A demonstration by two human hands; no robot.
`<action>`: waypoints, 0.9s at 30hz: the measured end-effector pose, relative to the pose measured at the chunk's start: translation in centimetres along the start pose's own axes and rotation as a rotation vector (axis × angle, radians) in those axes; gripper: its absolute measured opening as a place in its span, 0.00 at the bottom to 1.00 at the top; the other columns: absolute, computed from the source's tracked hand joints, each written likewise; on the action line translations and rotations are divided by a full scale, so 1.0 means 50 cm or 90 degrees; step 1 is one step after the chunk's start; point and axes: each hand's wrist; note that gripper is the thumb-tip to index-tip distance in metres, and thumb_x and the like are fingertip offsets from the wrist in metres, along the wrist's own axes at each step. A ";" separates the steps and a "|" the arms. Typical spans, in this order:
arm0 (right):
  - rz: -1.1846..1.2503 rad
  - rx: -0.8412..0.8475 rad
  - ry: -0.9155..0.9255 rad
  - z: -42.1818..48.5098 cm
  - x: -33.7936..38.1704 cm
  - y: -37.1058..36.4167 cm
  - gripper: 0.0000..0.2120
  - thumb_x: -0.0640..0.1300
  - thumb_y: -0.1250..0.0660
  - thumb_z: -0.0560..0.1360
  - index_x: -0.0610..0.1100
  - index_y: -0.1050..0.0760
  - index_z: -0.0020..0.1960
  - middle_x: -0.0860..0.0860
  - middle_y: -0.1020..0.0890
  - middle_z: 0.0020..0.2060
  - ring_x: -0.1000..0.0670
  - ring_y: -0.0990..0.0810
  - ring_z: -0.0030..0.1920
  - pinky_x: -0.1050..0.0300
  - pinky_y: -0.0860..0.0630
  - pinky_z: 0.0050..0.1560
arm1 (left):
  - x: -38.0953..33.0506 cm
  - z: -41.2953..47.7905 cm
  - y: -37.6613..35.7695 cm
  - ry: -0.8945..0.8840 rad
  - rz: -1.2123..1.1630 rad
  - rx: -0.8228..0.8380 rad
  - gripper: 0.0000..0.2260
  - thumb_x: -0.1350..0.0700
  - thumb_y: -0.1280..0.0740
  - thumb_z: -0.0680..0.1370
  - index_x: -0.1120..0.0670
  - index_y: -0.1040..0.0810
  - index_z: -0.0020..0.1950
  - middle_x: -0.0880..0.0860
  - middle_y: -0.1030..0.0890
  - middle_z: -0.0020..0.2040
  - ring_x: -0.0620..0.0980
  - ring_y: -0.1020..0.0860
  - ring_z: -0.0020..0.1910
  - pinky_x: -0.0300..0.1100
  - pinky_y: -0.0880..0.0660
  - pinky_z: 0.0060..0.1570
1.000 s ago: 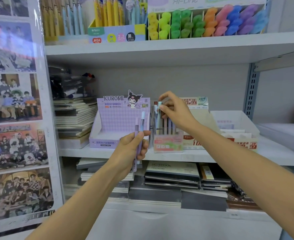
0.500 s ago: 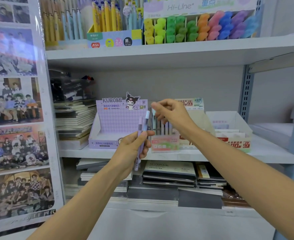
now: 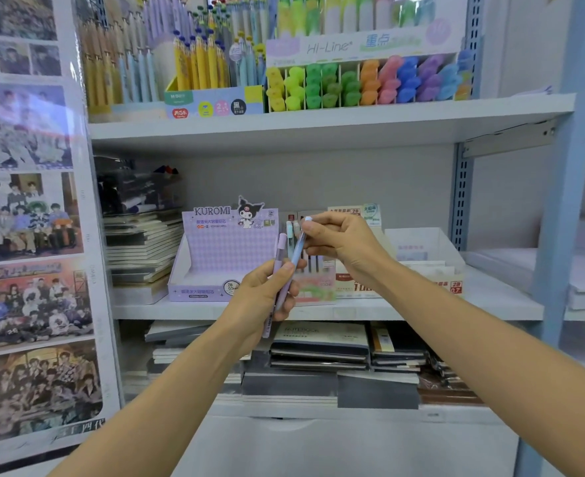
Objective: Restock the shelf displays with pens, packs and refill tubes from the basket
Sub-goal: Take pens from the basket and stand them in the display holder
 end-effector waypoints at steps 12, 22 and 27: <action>-0.088 -0.186 0.077 0.073 0.043 0.062 0.09 0.34 0.39 0.80 0.35 0.25 0.58 0.43 0.18 0.46 0.48 0.17 0.45 0.57 0.18 0.47 | 0.000 0.020 0.026 0.116 -0.005 -0.145 0.04 0.58 0.41 0.82 0.58 0.29 0.53 0.55 0.24 0.35 0.46 0.31 0.23 0.34 0.40 0.19; -0.317 -0.112 0.096 0.098 -0.078 0.027 0.08 0.36 0.39 0.80 0.37 0.24 0.56 0.42 0.17 0.48 0.47 0.17 0.50 0.54 0.19 0.52 | 0.037 0.031 0.062 0.012 -0.032 -0.153 0.08 0.57 0.35 0.80 0.60 0.22 0.55 0.50 0.22 0.33 0.48 0.24 0.34 0.37 0.22 0.35; -0.335 -0.027 0.071 0.111 -0.071 0.043 0.08 0.35 0.40 0.80 0.40 0.24 0.55 0.46 0.17 0.46 0.50 0.17 0.50 0.57 0.19 0.51 | 0.045 0.032 0.068 0.019 -0.051 -0.141 0.10 0.59 0.33 0.78 0.60 0.20 0.58 0.53 0.19 0.38 0.48 0.21 0.36 0.39 0.20 0.41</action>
Point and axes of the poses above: each hand's wrist, its own z-axis towards the middle knuckle, its own y-axis out of the back of the hand, x = y × z
